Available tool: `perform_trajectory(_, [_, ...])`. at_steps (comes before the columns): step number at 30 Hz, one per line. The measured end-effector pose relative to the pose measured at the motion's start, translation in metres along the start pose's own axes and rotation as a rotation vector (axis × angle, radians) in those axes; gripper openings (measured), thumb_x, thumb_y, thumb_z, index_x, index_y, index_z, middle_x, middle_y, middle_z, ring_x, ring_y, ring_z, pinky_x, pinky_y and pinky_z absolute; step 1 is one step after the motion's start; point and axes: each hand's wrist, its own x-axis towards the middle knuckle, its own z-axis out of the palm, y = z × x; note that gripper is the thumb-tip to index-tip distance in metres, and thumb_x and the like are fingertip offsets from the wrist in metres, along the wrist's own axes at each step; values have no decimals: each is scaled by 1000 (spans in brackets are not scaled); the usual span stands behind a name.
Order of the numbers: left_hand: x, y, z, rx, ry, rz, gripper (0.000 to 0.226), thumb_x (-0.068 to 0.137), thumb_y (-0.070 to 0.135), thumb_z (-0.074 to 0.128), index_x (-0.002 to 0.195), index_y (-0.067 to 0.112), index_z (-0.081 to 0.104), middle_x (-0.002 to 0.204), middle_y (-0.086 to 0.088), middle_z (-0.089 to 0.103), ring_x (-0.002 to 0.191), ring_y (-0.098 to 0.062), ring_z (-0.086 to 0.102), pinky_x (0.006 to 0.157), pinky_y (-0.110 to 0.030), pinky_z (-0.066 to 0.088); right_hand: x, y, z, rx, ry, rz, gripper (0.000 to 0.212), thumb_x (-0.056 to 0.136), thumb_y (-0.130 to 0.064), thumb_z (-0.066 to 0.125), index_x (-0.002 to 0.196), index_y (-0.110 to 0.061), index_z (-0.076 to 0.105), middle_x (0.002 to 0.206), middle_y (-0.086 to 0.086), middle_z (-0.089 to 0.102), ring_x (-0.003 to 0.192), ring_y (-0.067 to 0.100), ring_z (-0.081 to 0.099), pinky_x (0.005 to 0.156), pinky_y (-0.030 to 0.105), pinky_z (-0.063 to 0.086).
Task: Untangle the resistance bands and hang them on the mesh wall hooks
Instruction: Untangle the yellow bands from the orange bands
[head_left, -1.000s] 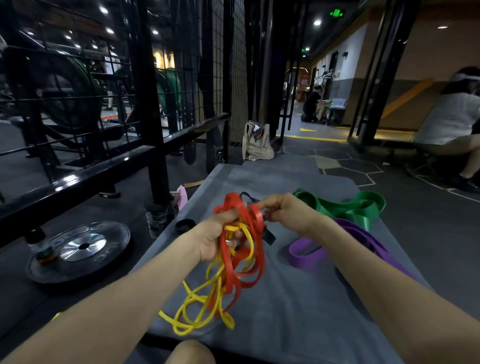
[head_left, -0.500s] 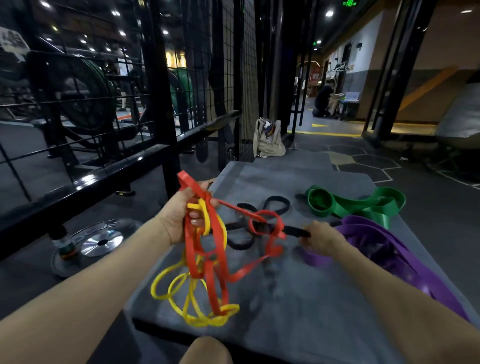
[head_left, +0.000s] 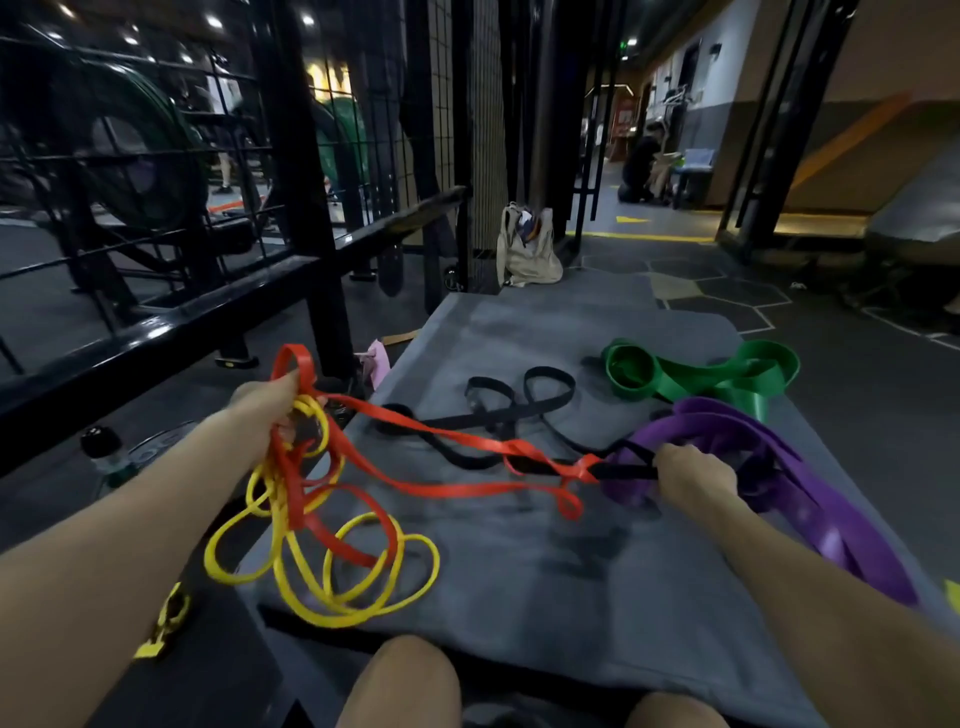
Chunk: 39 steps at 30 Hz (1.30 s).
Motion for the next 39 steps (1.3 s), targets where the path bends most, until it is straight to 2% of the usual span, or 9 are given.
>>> perform_trajectory(4, [4,-1,13,403,30,188,40,87,36,60,82,-4,65,70,-25,64,34,-21,35,37,-19,31,0,-16,4,-14,-25,-31,31,94,-14,42,123,-12,51,124,8,58,114,30,57,88,38,46])
perform_trajectory(7, [-2,-7,14,714,-59,275,45,84,39,64,58,5,51,53,-17,52,45,-24,44,43,-24,37,0,-15,12,-18,-116,-93,32,92,-13,45,123,-12,51,125,9,57,115,29,56,90,38,46])
perform_trajectory(10, [-11,-6,13,891,-104,316,50,72,47,74,56,9,47,54,-10,54,57,-25,52,56,-29,39,2,-16,17,-13,-235,-195,37,86,-8,51,123,-7,55,123,12,59,113,29,58,93,39,49])
perform_trajectory(16, [-29,13,13,804,-146,372,41,74,44,75,73,7,58,59,-7,57,54,-21,54,53,-28,40,3,-63,-2,221,-19,-316,27,87,-9,46,110,-11,61,115,12,63,108,30,59,87,36,48])
perform_trajectory(25, [-36,47,-20,374,-206,364,37,65,37,81,75,12,56,51,-3,40,37,-15,31,36,-18,29,-16,-128,21,407,-163,-458,20,86,-19,57,86,-2,68,90,18,68,84,30,63,69,30,47])
perform_trajectory(29, [-34,47,-34,413,-198,320,46,51,46,81,71,11,58,43,0,42,33,-13,31,36,-16,29,0,-104,-2,1193,-100,-164,29,93,-7,53,64,-8,58,53,0,62,44,3,54,53,21,44])
perform_trajectory(32, [-28,36,-31,493,-123,294,56,60,50,79,85,2,65,51,-6,44,42,-18,35,46,-24,35,2,-84,-21,1942,-176,69,29,97,-1,38,72,-3,52,42,-1,59,37,6,55,43,17,48])
perform_trajectory(36, [-24,27,-21,510,-36,301,52,64,51,78,89,6,68,73,-14,63,64,-28,58,65,-36,52,5,-57,-29,2118,-202,166,30,98,-6,31,71,-11,44,39,-6,42,37,7,37,37,18,34])
perform_trajectory(39, [-22,30,-21,510,72,299,53,65,49,79,91,4,66,71,-13,62,62,-26,58,60,-32,48,8,-39,-23,2220,-139,210,31,99,-7,29,71,-13,40,38,-7,39,30,6,30,38,18,31])
